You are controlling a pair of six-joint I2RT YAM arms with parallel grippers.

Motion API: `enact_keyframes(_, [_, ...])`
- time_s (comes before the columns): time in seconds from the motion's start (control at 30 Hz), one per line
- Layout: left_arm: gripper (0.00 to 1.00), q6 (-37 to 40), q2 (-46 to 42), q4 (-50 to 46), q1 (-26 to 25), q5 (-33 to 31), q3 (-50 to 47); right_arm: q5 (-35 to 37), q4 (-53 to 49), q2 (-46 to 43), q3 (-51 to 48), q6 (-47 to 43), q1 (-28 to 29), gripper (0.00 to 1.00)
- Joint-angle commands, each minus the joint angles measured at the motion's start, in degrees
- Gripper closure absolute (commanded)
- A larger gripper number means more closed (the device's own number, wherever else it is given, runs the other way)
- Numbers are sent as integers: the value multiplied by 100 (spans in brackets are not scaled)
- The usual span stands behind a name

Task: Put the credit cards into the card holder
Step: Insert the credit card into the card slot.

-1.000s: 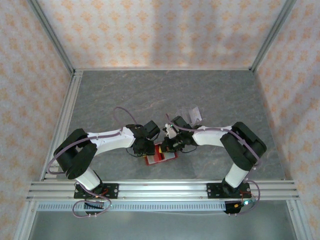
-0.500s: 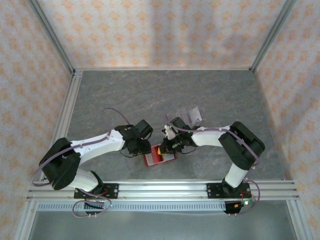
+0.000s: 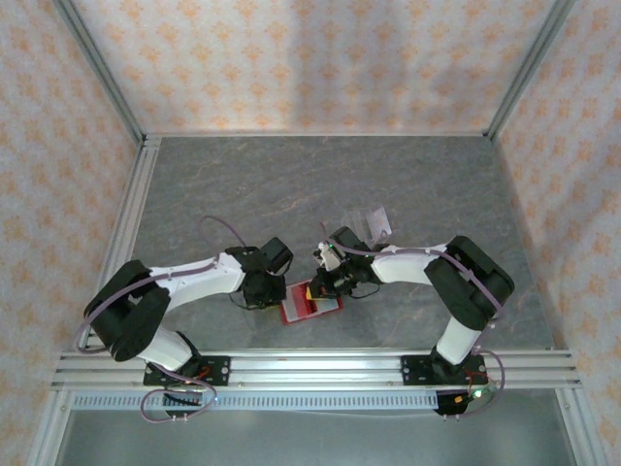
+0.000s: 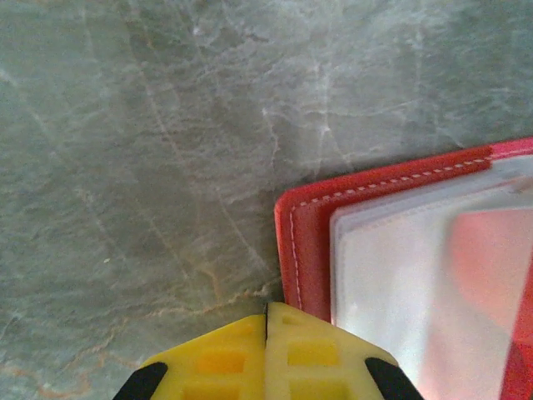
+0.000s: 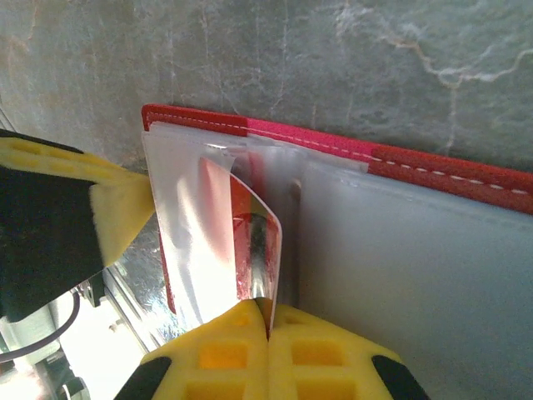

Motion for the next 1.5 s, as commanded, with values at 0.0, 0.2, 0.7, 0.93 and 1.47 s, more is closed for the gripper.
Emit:
enact_keyframes(0.0, [98, 48, 225, 172, -104, 36, 113, 175, -571, 198, 49, -139, 42, 100])
enact_keyframes(0.2, [98, -20, 494, 374, -195, 69, 94, 105, -437, 276, 102, -45, 50, 100])
enact_keyframes(0.7, [98, -47, 565, 359, -249, 70, 107, 91, 110, 384, 203, 420, 254, 95])
enact_keyframes(0.93, [98, -46, 530, 355, -249, 54, 94, 156, 107, 329, 151, 452, 305, 86])
enact_keyframes(1.47, [97, -105, 403, 399, -249, 29, -43, 475, -888, -95, 350, 44, 200, 68])
